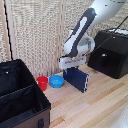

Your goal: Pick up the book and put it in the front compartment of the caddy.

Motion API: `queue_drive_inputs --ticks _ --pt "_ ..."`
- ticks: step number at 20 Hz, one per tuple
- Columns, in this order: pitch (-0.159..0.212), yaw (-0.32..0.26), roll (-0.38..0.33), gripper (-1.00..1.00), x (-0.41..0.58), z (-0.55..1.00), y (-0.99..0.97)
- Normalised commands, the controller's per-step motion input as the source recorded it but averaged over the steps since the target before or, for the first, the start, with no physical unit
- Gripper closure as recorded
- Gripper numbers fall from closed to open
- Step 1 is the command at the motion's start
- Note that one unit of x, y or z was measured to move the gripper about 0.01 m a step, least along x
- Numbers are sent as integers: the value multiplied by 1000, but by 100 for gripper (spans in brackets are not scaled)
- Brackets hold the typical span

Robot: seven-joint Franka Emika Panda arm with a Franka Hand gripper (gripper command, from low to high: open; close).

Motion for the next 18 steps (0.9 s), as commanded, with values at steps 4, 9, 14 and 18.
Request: queue_drive_inputs --ticks 4,9,14,18 --pt "-12 -1 0 100 0 -14 0" --pt "-81 -65 0 100 0 277 -3" --pt "0 -210 0 100 3 978 -171" --pt "13 -178 0 100 36 1000 -204"
